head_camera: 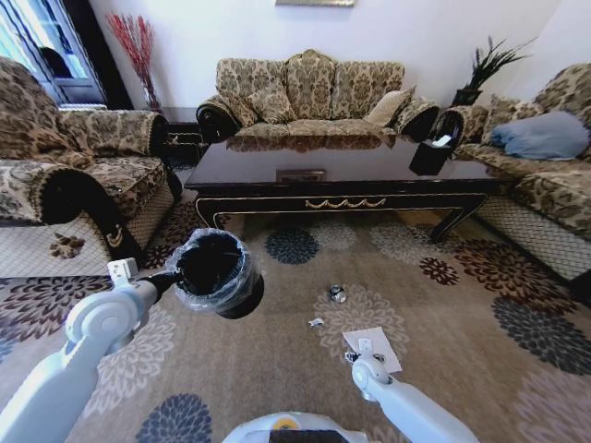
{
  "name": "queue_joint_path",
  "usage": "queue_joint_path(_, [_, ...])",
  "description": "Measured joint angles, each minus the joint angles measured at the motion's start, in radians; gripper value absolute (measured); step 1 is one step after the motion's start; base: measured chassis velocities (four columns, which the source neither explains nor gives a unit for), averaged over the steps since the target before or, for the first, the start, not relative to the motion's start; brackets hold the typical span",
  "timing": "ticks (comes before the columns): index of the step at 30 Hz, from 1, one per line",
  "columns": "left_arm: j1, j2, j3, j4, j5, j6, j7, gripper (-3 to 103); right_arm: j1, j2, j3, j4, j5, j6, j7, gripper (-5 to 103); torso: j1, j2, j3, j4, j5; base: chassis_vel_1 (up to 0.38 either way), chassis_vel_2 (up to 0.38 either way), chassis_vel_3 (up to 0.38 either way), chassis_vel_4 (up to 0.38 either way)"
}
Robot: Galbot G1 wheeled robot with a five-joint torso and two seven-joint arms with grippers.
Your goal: Move to the front of the table and pick up the trash from the floor, then place it into the trash bin.
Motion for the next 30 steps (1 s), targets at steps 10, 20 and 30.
queue_joint_path(10, [-0.011, -0.005, 0.014, 0.012, 0.005, 0.0, 0.001, 2, 0.007, 0.007, 0.0, -0.015, -0.006, 0.01, -0.011, 53, 0.0, 0.0, 0.0, 0.0, 0.0, 0.0, 0.0, 0.0, 0.0])
queue_joint_path(20, [-0.015, -0.004, 0.016, 0.016, 0.005, 0.0, 0.002, 2, 0.011, 0.008, 0.0, -0.016, -0.02, 0.037, -0.034, 20, 0.0, 0.0, 0.0, 0.0, 0.0, 0.0, 0.0, 0.0, 0.0])
queue_joint_path(30, [-0.018, -0.013, 0.017, 0.017, 0.006, 0.0, 0.003, 2, 0.008, -0.017, 0.06, 0.028, -0.069, 0.13, -0.122, 0, 0.0, 0.0, 0.0, -0.0001, 0.0001, 0.0, 0.0, 0.0, 0.0])
